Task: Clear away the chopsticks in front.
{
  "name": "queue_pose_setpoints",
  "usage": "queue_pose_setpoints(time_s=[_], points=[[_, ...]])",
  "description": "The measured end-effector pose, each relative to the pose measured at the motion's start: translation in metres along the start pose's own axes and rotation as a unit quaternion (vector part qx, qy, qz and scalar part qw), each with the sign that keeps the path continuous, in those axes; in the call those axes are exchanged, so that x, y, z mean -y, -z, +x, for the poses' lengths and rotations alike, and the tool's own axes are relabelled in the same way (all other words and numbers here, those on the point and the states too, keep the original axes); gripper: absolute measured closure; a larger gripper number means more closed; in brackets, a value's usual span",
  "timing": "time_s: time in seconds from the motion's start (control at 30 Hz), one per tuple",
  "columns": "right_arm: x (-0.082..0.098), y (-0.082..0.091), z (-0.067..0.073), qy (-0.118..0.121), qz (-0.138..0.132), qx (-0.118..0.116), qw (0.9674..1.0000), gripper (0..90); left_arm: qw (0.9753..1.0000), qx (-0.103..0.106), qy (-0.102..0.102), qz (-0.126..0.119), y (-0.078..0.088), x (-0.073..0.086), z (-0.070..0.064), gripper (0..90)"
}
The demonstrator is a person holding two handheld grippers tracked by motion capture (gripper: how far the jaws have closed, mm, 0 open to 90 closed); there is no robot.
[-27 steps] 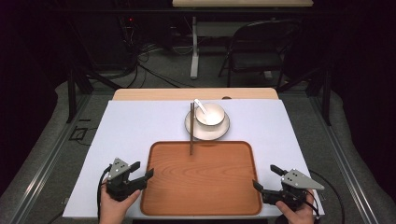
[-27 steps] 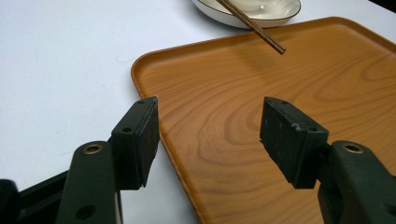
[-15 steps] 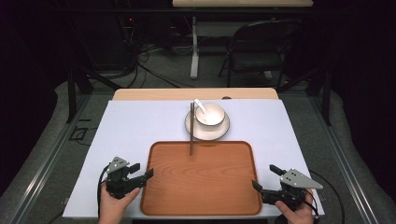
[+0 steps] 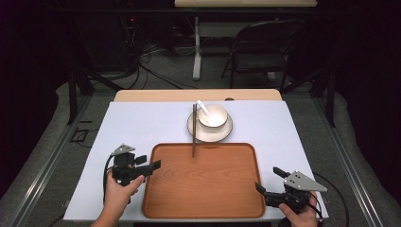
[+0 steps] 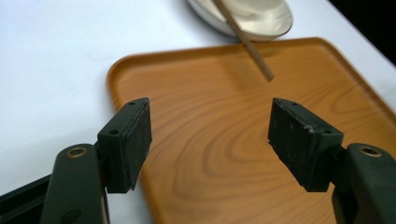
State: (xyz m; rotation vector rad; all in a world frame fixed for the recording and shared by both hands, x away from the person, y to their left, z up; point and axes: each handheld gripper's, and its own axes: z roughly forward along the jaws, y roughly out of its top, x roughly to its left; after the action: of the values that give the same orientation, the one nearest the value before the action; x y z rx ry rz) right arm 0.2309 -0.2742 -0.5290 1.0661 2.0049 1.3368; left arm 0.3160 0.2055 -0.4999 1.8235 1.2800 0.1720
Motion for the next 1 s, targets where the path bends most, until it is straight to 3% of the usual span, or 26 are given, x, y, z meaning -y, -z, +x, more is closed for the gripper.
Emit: queue_pose_setpoints(time_s=[0.13, 0.37, 0.6, 1.0], points=[[0.0, 0.0, -0.001, -0.004, 0.001, -0.001, 1.0, 14.7, 0.9998, -0.004, -0.003, 0.017, -0.012, -0.019, -0.003, 34.3], [0.0, -0.001, -0.002, -0.007, 0.002, -0.002, 1.0, 14.7, 0.9997, -0.007, 0.011, 0.022, -0.029, -0.053, -0.004, 39.0], [0.0, -0.001, -0.002, -0.008, 0.004, -0.002, 1.0, 14.7, 0.9994, -0.016, 0.01, 0.03, -0.047, -0.091, -0.009, 40.5], [0.0, -0.001, -0.002, -0.008, 0.004, -0.004, 1.0, 14.7, 0.9975, -0.02, 0.036, 0.057, -0.079, -0.145, -0.013, 45.3]])
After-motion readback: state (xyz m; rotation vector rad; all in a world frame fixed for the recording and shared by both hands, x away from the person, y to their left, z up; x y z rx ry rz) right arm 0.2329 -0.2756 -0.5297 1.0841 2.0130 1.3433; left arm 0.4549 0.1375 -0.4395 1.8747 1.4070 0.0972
